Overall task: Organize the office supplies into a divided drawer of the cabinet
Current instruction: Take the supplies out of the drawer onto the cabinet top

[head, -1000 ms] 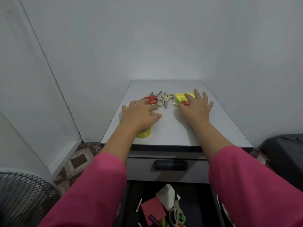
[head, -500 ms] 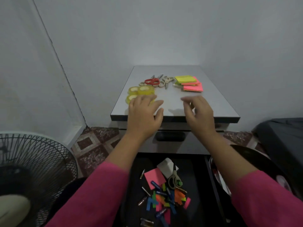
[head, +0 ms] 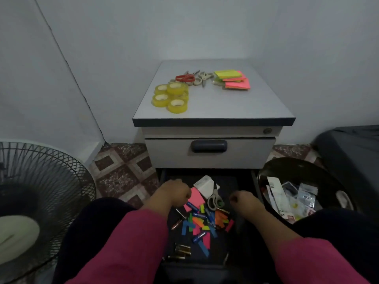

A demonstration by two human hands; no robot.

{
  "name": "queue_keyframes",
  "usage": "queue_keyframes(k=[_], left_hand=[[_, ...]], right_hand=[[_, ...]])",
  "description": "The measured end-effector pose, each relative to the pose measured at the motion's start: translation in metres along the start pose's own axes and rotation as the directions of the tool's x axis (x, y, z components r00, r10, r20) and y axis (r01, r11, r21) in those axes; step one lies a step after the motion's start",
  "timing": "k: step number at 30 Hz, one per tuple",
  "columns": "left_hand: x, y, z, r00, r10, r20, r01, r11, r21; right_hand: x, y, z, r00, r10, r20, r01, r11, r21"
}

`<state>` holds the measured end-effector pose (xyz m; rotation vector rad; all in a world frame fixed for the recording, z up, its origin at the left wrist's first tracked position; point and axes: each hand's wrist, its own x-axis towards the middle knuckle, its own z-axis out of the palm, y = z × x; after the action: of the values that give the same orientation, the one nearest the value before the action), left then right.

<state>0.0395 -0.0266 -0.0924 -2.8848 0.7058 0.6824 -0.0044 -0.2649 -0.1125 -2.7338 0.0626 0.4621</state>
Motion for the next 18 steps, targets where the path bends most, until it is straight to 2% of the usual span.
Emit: queue_keyframes(k=[2,4,9,13,18], left_hand=[[0.004,0.001,0.008,0.991,-0.041,0.128,0.040,0.999,0.007],[0.010,0.001,0.015,0.983,-0.053,0.176,0.053,0.999,0.004],[0.030,0.002,0.034,0.988,-0.080,0.135,0.086,0.995,-0.046],[0.042,0.002,0.044,0.985,-0.156,0.077,0.159,0.987,-0.035],[0.055,0.009,0.049,0.987,-0.151,0.052,0.158,0.971,-0.181]], right_hand=[[0.004,0.005,0.008,0.996,0.046,0.071,-0.044,0.999,-0.023],[0.010,0.007,0.013,0.993,0.081,0.087,-0.082,0.997,0.009],[0.030,0.003,0.029,0.987,0.127,0.103,-0.143,0.977,0.161],[0.042,-0.003,0.041,0.980,0.168,0.111,-0.190,0.954,0.231],[0.051,-0.003,0.050,0.968,0.207,0.143,-0.241,0.926,0.290]])
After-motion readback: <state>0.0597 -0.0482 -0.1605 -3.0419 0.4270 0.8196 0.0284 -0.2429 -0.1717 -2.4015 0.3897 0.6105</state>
